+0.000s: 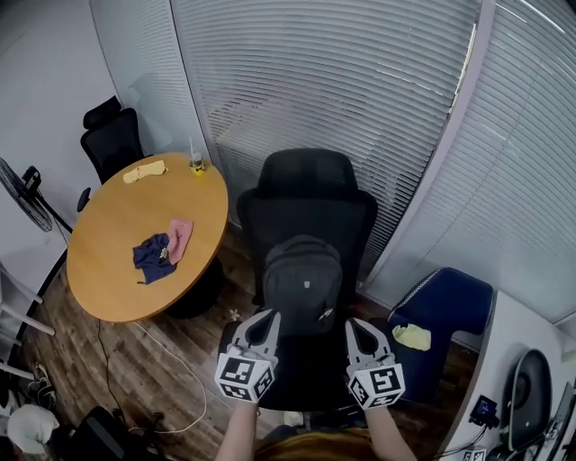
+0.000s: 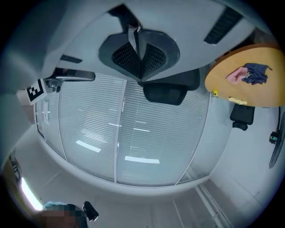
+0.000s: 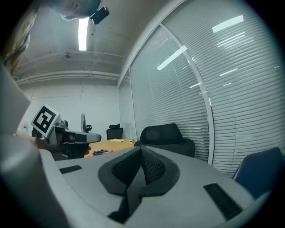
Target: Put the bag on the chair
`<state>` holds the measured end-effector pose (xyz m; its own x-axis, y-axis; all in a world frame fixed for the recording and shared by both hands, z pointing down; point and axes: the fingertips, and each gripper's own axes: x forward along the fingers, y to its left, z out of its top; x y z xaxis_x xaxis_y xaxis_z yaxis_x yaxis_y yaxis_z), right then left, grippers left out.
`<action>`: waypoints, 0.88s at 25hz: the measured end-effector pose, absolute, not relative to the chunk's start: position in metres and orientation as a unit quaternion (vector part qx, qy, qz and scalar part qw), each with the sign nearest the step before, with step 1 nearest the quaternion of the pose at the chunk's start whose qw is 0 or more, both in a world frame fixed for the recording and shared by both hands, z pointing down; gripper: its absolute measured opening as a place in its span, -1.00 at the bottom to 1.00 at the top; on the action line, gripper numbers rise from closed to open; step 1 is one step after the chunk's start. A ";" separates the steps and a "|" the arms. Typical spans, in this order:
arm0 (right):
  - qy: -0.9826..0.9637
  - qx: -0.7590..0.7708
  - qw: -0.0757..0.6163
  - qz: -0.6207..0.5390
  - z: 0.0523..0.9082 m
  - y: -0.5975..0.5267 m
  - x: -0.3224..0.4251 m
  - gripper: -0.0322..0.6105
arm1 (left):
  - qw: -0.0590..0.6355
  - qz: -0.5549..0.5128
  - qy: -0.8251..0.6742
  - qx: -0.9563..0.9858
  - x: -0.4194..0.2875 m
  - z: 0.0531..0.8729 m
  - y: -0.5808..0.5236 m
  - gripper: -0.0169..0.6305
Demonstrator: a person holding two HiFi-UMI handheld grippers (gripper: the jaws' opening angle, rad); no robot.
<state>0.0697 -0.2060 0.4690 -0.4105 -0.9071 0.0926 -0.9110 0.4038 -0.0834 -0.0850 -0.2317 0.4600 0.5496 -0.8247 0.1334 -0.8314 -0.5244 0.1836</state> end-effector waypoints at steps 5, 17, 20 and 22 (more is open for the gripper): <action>-0.835 0.547 0.010 0.059 0.462 -0.201 0.072 -0.87 | 0.123 0.002 -0.483 0.867 -0.092 0.461 -0.227 -0.88; -0.834 0.549 0.021 0.057 0.462 -0.203 0.077 -0.87 | 0.134 0.002 -0.480 0.867 -0.088 0.462 -0.232 -0.88; -0.832 0.551 0.024 0.059 0.464 -0.205 0.078 -0.87 | 0.135 0.003 -0.480 0.867 -0.087 0.463 -0.234 -0.88; -0.832 0.551 0.025 0.060 0.464 -0.206 0.078 -0.87 | 0.135 0.004 -0.480 0.867 -0.087 0.463 -0.236 -0.88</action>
<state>0.0785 -0.2062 0.4639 -0.3920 -0.9136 0.1085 -0.9196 0.3860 -0.0726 -0.0871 -0.2358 0.4626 0.5401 -0.8305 0.1365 -0.8327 -0.5038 0.2297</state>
